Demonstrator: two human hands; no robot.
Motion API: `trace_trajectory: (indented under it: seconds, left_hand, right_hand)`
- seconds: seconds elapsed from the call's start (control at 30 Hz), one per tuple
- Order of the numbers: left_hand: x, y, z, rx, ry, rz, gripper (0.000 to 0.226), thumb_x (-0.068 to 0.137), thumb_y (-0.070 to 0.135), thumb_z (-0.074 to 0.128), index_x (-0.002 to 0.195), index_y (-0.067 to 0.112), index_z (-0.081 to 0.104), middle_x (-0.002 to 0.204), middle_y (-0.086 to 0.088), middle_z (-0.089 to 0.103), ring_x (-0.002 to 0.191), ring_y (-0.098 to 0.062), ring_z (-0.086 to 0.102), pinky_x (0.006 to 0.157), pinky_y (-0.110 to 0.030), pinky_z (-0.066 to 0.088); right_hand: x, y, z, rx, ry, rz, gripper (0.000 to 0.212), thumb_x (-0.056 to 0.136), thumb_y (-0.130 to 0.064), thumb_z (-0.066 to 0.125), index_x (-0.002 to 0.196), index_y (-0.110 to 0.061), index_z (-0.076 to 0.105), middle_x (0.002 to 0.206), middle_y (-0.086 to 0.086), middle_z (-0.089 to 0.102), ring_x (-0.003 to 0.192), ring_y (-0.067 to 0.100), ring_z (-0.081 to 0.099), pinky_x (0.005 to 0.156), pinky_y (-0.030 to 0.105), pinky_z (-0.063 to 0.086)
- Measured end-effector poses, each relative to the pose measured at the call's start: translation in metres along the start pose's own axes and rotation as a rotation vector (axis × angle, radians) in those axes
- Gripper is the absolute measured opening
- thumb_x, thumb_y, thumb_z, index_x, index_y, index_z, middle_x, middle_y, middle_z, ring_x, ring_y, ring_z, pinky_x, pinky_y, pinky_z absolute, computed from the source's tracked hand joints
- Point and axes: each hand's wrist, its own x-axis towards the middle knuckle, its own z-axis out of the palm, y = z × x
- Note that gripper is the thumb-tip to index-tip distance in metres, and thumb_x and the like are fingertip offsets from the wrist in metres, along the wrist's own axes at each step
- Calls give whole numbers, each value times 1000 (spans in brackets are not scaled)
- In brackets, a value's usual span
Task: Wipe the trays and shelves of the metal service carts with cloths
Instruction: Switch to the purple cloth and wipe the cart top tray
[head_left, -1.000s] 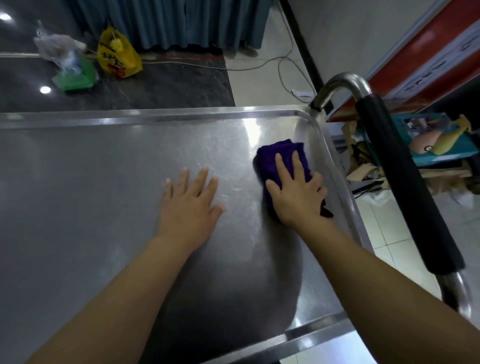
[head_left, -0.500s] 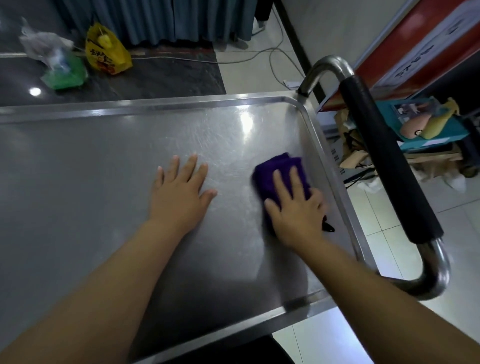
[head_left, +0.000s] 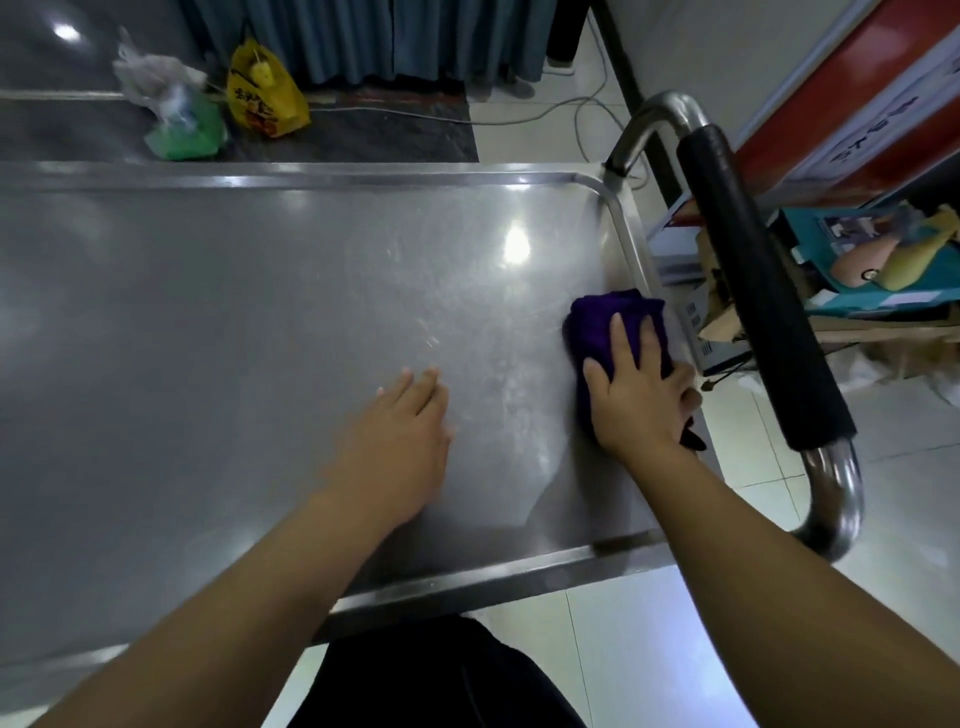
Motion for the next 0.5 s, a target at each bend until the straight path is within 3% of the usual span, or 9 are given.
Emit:
trace_trajectory:
  seconds: [0.13, 0.27, 0.3, 0.33, 0.47, 0.5]
  left_hand:
    - [-16, 13, 24, 104, -36, -58, 56, 100, 33, 28, 149, 11, 12, 158, -7, -3, 145, -28, -1, 116, -40, 0]
    - [-16, 10, 28, 112, -19, -71, 56, 99, 33, 31, 149, 13, 14, 158, -5, 0, 145, -25, 2, 116, -37, 0]
    - [-16, 11, 29, 118, -19, -75, 56, 99, 33, 31, 149, 14, 14, 158, -4, 0, 146, -24, 2, 116, -36, 0]
    - [-16, 12, 29, 121, -20, -84, 56, 99, 34, 30, 149, 15, 13, 158, -4, 0, 146, -24, 1, 116, -36, 0]
    - [-13, 16, 31, 136, -56, -127, 56, 100, 34, 24, 149, 15, 4, 158, -2, -8, 145, -23, -6, 116, -37, -2]
    - [-13, 17, 31, 141, -68, -134, 56, 100, 34, 23, 149, 15, 3, 158, -2, -9, 145, -24, -7, 116, -38, -3]
  right_hand:
    - [-27, -14, 1, 10, -40, -49, 61, 95, -55, 22, 148, -39, -6, 159, -4, -8, 132, 43, 14, 106, 59, 17]
    - [-84, -6, 17, -88, -50, -614, 61, 90, -62, 16, 147, -46, 4, 160, -6, 2, 125, 34, 21, 99, 48, 24]
    - [-79, 6, 15, -117, -51, -679, 60, 89, -62, 15, 147, -47, 4, 160, -8, 3, 126, 33, 23, 98, 45, 25]
    - [-68, 18, 12, -138, -50, -651, 59, 90, -62, 15, 146, -47, 2, 159, -9, 2, 128, 33, 23, 99, 45, 25]
    - [-34, 51, 2, -31, -24, -101, 60, 96, -51, 25, 149, -37, 0, 159, -4, -2, 130, 42, 18, 105, 57, 21]
    - [-40, 44, 3, -21, -13, -41, 61, 96, -49, 26, 149, -35, -1, 159, -3, -3, 130, 43, 17, 106, 58, 18]
